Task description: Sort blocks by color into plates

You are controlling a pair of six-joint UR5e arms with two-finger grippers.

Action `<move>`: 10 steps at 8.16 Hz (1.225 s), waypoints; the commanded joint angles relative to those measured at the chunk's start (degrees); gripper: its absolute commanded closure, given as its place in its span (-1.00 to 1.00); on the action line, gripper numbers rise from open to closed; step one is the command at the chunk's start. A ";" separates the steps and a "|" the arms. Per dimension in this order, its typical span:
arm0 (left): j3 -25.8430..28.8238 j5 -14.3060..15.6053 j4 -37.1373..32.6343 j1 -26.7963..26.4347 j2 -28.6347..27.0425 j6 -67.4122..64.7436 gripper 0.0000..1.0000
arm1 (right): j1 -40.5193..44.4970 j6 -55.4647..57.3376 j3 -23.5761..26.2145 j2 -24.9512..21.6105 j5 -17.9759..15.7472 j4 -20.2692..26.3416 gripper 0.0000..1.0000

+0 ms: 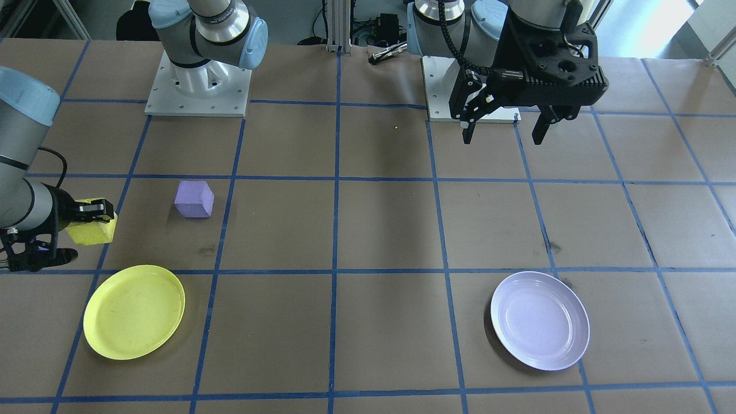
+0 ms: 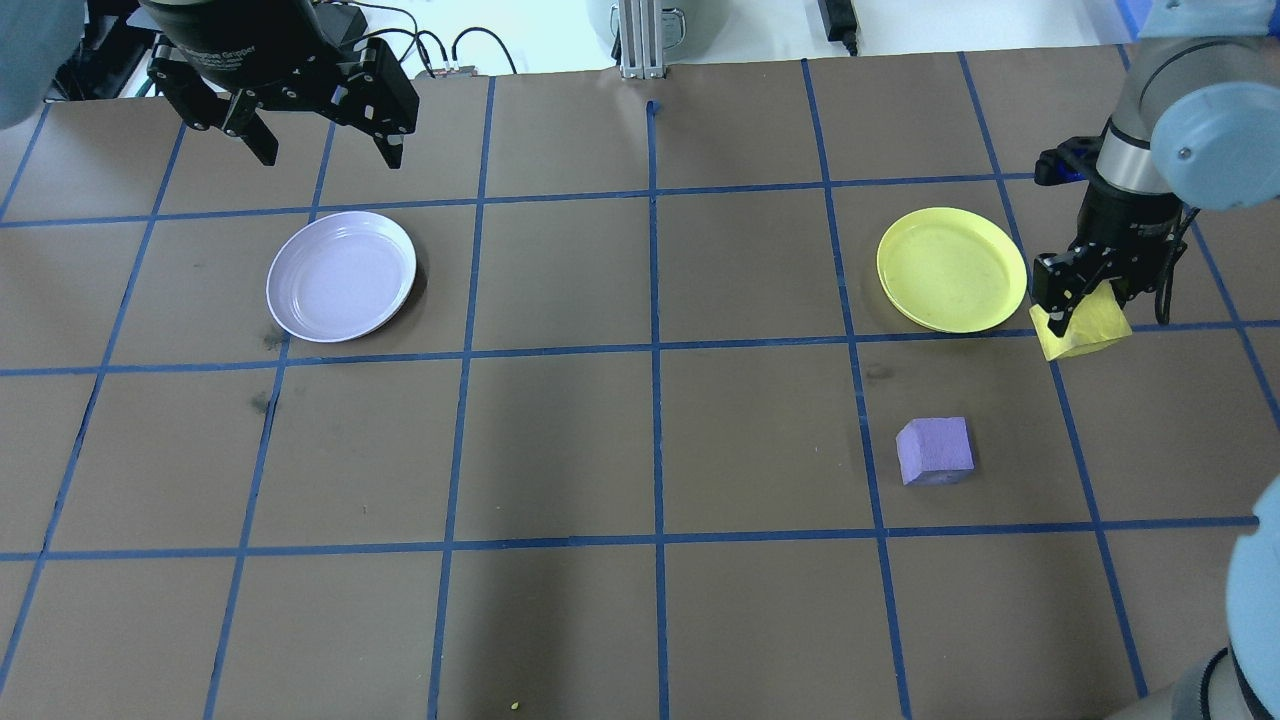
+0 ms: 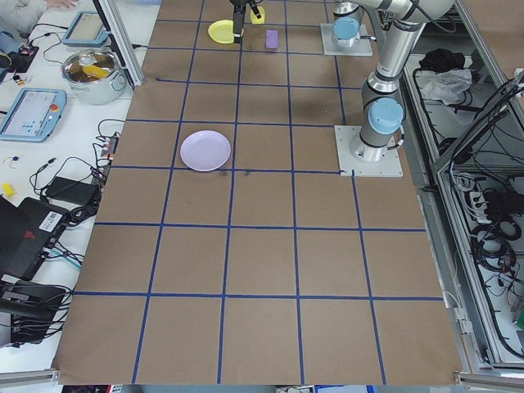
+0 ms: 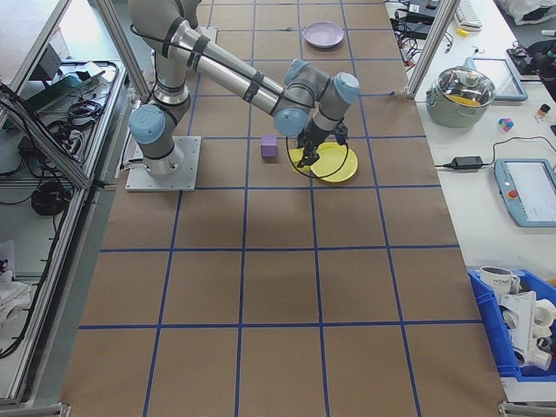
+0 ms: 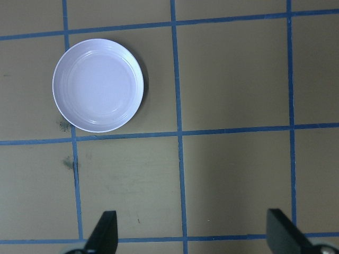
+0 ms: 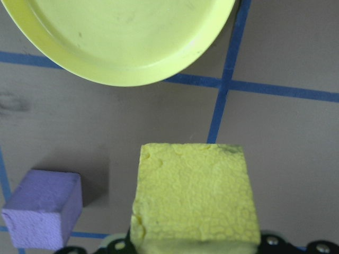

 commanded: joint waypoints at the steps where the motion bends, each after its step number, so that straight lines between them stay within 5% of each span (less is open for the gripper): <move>1: -0.03 0.00 0.00 0.00 0.00 0.00 -1.00 | 2.96 4.96 -5.29 1.96 4.97 0.24 1.00; 4: 0.06 0.00 0.00 0.00 -0.09 0.00 -1.00 | 5.08 7.07 -6.97 7.67 4.97 -9.50 1.00; 6: 0.06 0.00 0.00 0.00 -0.09 0.00 -1.00 | 6.66 7.17 -8.37 11.44 4.97 -9.70 1.00; 7: 0.06 0.00 0.00 0.00 -0.18 0.00 -1.00 | 6.84 7.17 -8.47 12.24 4.97 -10.05 0.78; 8: 0.06 0.00 0.00 0.00 -0.18 0.00 -1.00 | 6.93 7.08 -8.38 12.60 4.97 -10.40 -0.23; 9: -0.03 0.00 0.00 0.00 -0.18 0.00 -1.00 | 6.93 6.47 -8.03 12.26 4.89 -9.88 -0.99; 10: -0.03 0.00 0.00 0.00 -0.18 0.00 -1.00 | 7.02 6.38 -8.03 11.99 4.89 -7.88 -1.00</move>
